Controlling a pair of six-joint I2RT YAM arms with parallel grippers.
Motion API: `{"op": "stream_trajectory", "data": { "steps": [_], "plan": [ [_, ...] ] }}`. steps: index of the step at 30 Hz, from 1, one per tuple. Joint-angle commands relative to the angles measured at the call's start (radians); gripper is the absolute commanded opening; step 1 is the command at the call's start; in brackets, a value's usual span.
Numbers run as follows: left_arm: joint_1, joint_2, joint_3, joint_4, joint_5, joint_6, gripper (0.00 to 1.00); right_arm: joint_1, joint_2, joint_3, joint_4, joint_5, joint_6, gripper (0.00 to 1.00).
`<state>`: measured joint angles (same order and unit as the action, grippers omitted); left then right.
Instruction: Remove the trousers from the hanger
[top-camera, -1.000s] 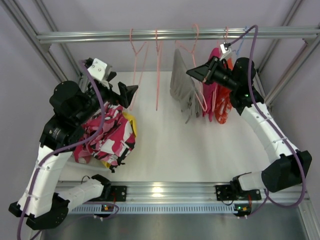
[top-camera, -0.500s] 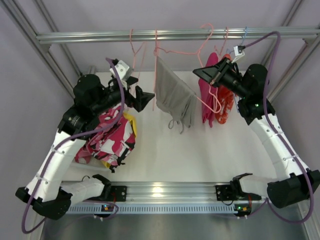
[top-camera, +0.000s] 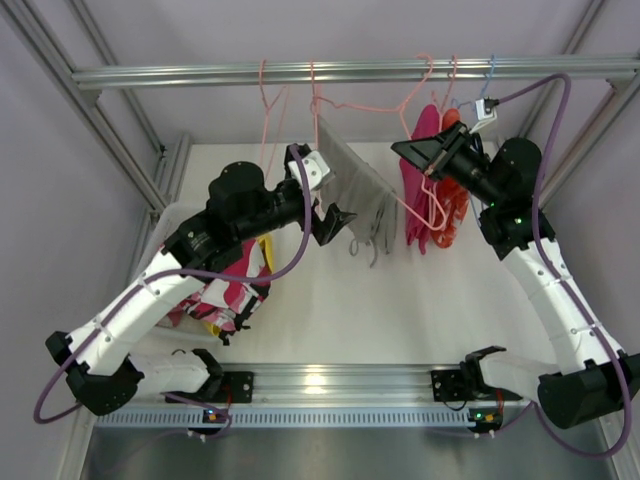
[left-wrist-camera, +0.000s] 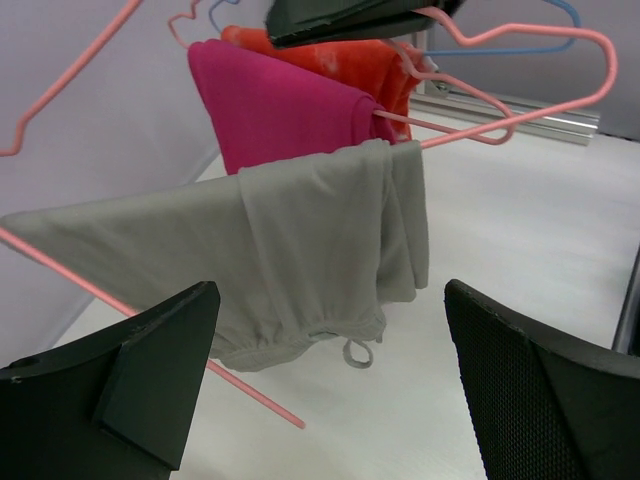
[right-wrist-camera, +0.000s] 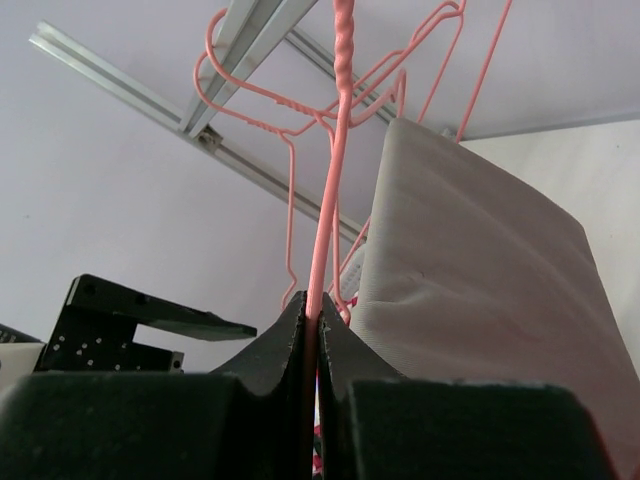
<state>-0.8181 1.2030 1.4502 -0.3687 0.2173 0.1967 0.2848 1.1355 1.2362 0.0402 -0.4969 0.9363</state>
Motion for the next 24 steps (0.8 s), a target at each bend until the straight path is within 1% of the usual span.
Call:
{"op": "stream_trajectory", "data": {
  "steps": [1,4,7,8,9,10,11,14,19,22,24],
  "plan": [
    [-0.001,-0.002,0.006,0.117,-0.091,-0.019,0.99,0.017,-0.106,0.091,0.253,-0.124,-0.027,0.0],
    [-0.003,-0.003,0.009,0.109,-0.087,-0.025,0.99,0.017,-0.129,0.106,0.213,-0.12,-0.066,0.0],
    [-0.012,0.004,0.006,0.088,-0.105,-0.019,0.99,0.017,-0.155,0.137,0.118,-0.082,-0.164,0.0],
    [-0.012,0.007,0.007,0.082,-0.116,-0.01,0.99,0.017,-0.155,0.163,0.084,-0.047,-0.238,0.0],
    [-0.012,0.01,0.009,0.08,-0.128,-0.01,0.99,0.017,-0.154,0.178,0.016,-0.025,-0.272,0.0],
    [-0.012,0.013,0.01,0.077,-0.137,-0.01,0.99,0.017,-0.149,0.189,-0.011,-0.003,-0.299,0.0],
    [-0.012,0.017,0.015,0.077,-0.15,-0.01,0.99,0.017,-0.137,0.203,-0.019,0.018,-0.342,0.0],
    [-0.012,0.02,0.019,0.074,-0.164,-0.019,0.99,0.017,-0.091,0.233,-0.031,0.035,-0.402,0.0],
    [-0.012,0.021,0.027,0.056,-0.2,-0.02,0.99,0.017,0.006,0.296,-0.083,0.058,-0.473,0.0],
    [-0.012,0.015,0.018,0.042,-0.207,-0.017,0.99,0.022,0.038,0.307,-0.085,0.063,-0.508,0.0],
    [-0.012,0.009,0.01,0.04,-0.24,-0.016,0.99,0.034,0.046,0.307,-0.077,0.067,-0.528,0.0]
  ]
}}
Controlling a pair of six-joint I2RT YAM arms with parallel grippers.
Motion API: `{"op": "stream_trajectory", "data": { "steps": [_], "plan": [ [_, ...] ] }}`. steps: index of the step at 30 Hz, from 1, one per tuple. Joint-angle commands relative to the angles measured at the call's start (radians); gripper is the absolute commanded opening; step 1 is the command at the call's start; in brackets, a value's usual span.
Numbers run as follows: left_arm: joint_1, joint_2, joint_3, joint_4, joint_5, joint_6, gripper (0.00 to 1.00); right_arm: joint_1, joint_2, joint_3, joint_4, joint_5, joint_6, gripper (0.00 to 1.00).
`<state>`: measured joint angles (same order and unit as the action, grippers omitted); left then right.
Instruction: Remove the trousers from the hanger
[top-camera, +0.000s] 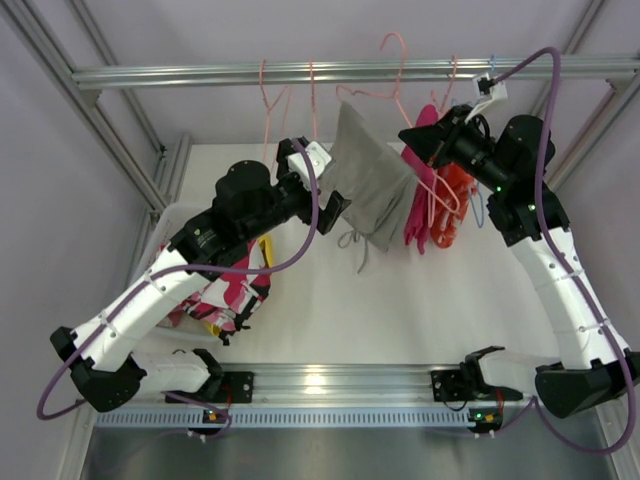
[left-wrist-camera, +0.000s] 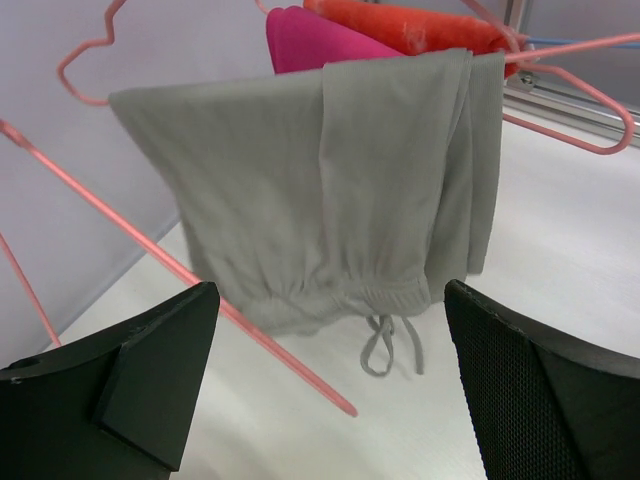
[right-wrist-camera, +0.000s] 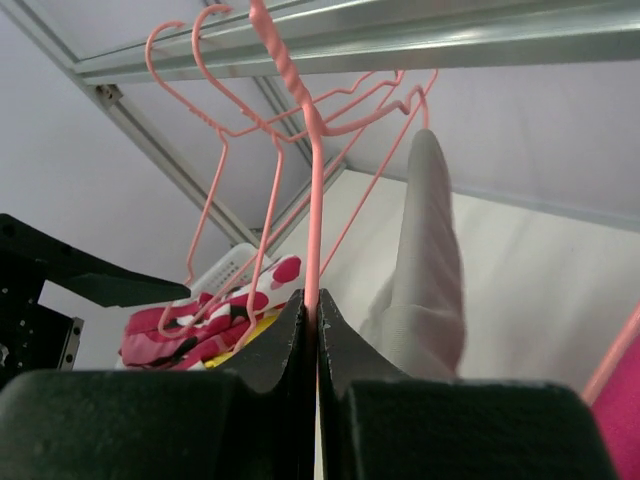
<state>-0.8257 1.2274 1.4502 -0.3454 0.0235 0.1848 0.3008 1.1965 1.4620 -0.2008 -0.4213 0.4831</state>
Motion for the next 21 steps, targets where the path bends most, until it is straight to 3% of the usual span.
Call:
{"op": "stream_trajectory", "data": {
  "steps": [1,8,17,21],
  "plan": [
    [-0.004,-0.016,0.009,0.016,-0.046,-0.001,0.99,0.024,-0.006,0.089,0.166,-0.004,-0.09,0.0],
    [-0.004,-0.017,0.006,0.02,-0.062,-0.005,0.99,0.054,0.022,0.121,0.147,0.043,-0.126,0.0],
    [-0.009,-0.029,0.015,0.015,0.09,-0.038,0.99,0.054,-0.104,0.061,0.144,0.044,0.012,0.0],
    [-0.064,0.018,0.024,0.049,0.064,-0.024,0.99,0.054,-0.161,0.038,0.13,0.062,0.06,0.0]
  ]
}}
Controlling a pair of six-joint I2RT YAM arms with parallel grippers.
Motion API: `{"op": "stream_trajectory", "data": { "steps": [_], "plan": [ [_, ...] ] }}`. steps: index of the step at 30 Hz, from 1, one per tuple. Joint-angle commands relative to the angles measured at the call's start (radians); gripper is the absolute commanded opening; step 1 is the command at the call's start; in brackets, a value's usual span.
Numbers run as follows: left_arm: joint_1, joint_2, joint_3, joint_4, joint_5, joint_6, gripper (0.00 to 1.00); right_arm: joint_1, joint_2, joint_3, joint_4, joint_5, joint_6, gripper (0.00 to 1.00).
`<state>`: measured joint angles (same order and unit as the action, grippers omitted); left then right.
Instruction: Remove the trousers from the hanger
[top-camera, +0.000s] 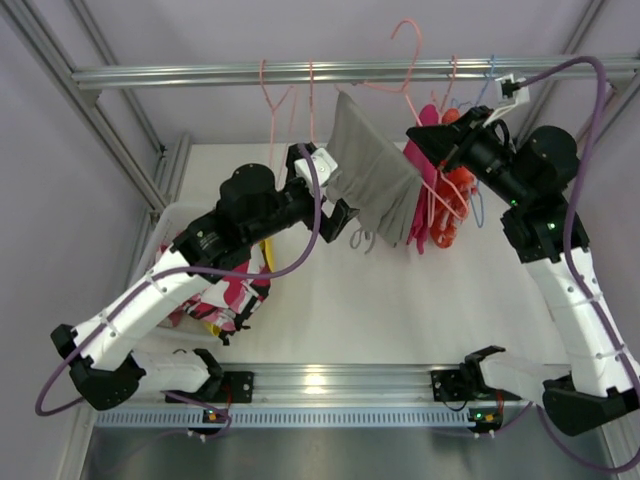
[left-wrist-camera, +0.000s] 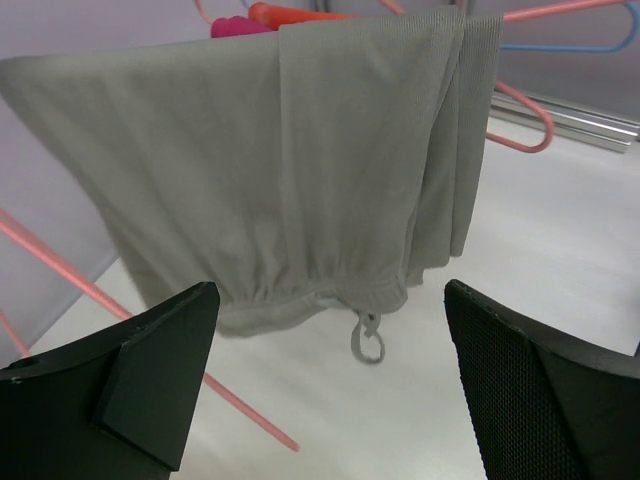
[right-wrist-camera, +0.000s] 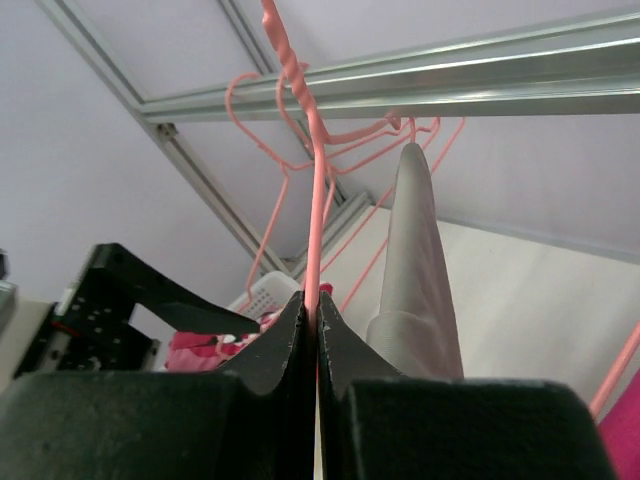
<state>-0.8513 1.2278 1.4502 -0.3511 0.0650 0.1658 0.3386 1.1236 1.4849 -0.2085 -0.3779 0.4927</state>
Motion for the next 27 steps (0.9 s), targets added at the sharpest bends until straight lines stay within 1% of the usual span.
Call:
{"op": "stream_trajectory", "data": {
  "steps": [1,2,3,5,6,12,14,19,20,24,27],
  "plan": [
    [-0.051,0.031,0.038,0.061,0.009,-0.005,0.99,0.016,-0.103,0.008,0.138,0.022,0.069,0.0],
    [-0.064,0.045,0.045,0.067,0.001,-0.005,0.99,0.017,-0.111,0.006,0.136,0.022,0.076,0.0],
    [-0.098,0.07,0.052,0.09,-0.04,0.003,0.99,0.016,-0.123,-0.004,0.136,0.022,0.087,0.0],
    [-0.124,0.091,0.058,0.124,-0.054,0.009,0.99,0.016,-0.133,-0.012,0.136,0.024,0.113,0.0],
    [-0.152,0.111,0.062,0.153,-0.092,0.012,0.99,0.017,-0.137,-0.014,0.135,0.022,0.122,0.0],
    [-0.235,0.165,0.059,0.256,-0.157,0.017,0.99,0.016,-0.162,-0.029,0.141,0.034,0.168,0.0],
    [-0.247,0.179,0.059,0.284,-0.195,0.009,0.99,0.016,-0.165,-0.032,0.143,0.039,0.184,0.0],
    [-0.259,0.203,0.065,0.342,-0.295,-0.071,0.99,0.016,-0.173,-0.038,0.142,0.045,0.208,0.0],
    [-0.261,0.205,0.064,0.389,-0.303,-0.081,0.99,0.016,-0.174,-0.037,0.143,0.045,0.211,0.0],
    [-0.269,0.219,0.064,0.443,-0.301,-0.121,0.99,0.02,-0.17,-0.043,0.149,0.053,0.219,0.0],
    [-0.292,0.233,0.071,0.474,-0.303,-0.108,0.99,0.023,-0.171,-0.048,0.152,0.06,0.218,0.0]
  ]
}}
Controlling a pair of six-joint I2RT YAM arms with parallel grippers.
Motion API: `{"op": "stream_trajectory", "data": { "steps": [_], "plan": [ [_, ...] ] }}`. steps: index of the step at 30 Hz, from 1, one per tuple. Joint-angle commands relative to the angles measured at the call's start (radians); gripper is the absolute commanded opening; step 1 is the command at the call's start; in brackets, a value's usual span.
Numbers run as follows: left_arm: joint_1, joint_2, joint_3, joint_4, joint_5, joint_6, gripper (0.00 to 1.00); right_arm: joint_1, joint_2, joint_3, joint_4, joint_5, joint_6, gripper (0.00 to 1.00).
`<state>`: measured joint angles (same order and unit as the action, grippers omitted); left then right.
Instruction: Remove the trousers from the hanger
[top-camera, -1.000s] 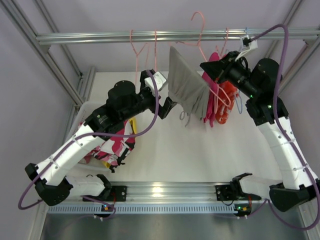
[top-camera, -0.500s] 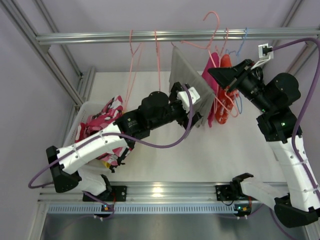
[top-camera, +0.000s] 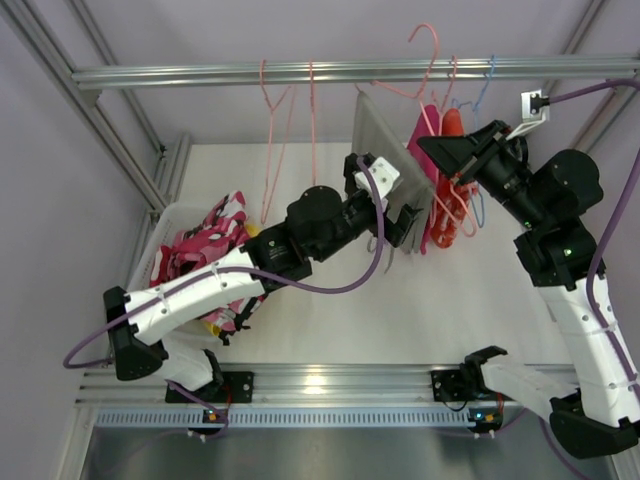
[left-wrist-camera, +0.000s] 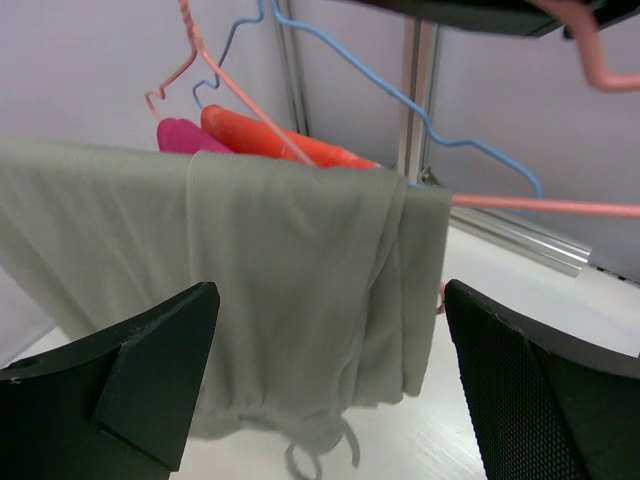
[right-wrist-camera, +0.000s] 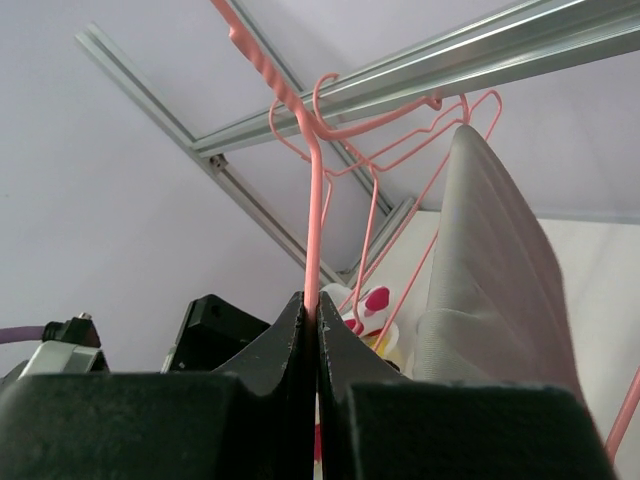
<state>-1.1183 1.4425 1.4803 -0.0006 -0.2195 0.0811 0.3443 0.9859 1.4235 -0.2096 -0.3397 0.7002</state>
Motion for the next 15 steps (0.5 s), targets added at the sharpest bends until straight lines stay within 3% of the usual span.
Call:
{"op": "stream_trajectory", "data": {
  "steps": [1,5,10,15],
  "plan": [
    [-0.028,0.018,0.043,0.128,-0.009,-0.024,0.99,0.019,-0.033,0.012,0.153,0.027,0.01,0.0],
    [-0.051,0.038,0.055,0.14,-0.023,-0.004,0.99,0.027,-0.033,0.009,0.153,0.021,0.009,0.0],
    [-0.049,0.102,0.126,0.114,-0.194,0.026,0.98,0.027,-0.041,0.012,0.154,0.016,0.002,0.0],
    [-0.04,0.049,0.052,0.165,-0.155,0.039,0.93,0.027,-0.049,0.011,0.142,0.016,-0.011,0.0]
  ]
}}
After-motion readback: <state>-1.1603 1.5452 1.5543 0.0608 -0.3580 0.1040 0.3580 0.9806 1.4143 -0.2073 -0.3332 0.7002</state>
